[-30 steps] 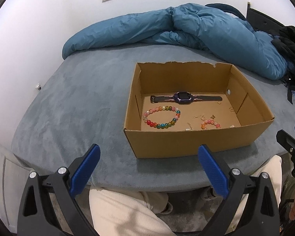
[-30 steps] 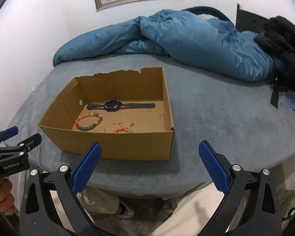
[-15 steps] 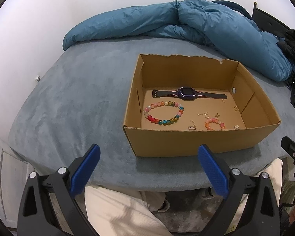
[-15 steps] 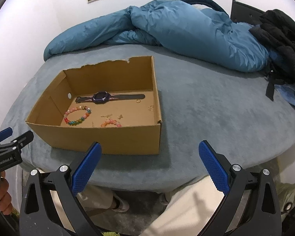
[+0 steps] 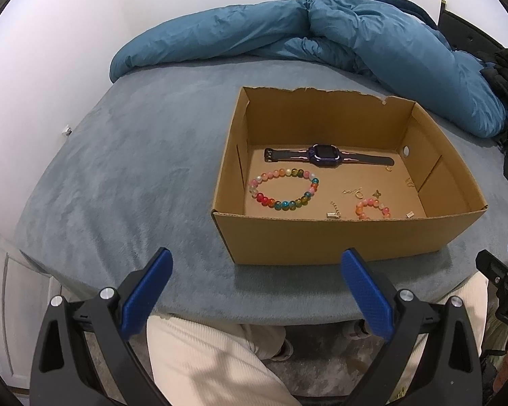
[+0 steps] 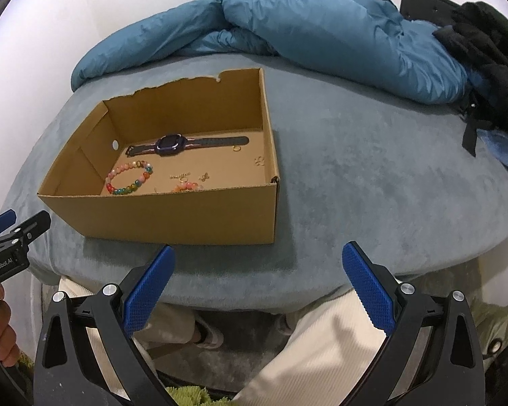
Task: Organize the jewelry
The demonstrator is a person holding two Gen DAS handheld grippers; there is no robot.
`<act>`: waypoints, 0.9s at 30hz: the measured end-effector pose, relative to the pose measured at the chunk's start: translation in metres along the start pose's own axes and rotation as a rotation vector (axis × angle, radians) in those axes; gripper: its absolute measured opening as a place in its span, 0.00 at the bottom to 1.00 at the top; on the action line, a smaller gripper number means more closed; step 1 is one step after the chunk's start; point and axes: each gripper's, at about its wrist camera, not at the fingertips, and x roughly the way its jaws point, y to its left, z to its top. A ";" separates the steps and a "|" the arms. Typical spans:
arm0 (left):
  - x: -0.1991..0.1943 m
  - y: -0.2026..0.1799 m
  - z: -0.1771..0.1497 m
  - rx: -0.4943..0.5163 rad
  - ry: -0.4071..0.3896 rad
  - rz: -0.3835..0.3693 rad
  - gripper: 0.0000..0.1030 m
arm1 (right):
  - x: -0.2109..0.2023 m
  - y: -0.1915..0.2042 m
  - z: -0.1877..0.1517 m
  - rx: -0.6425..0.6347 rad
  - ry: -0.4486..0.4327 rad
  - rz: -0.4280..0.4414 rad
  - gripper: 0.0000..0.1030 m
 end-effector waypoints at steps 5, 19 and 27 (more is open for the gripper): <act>0.001 0.001 0.000 -0.001 0.007 0.009 0.95 | 0.006 -0.002 0.000 0.007 0.031 -0.010 0.92; 0.001 0.016 -0.004 -0.043 0.009 0.044 0.95 | 0.008 -0.013 -0.005 0.035 0.050 -0.029 0.92; 0.002 0.032 -0.007 -0.066 0.003 0.067 0.95 | 0.008 -0.009 -0.004 0.022 0.042 -0.029 0.92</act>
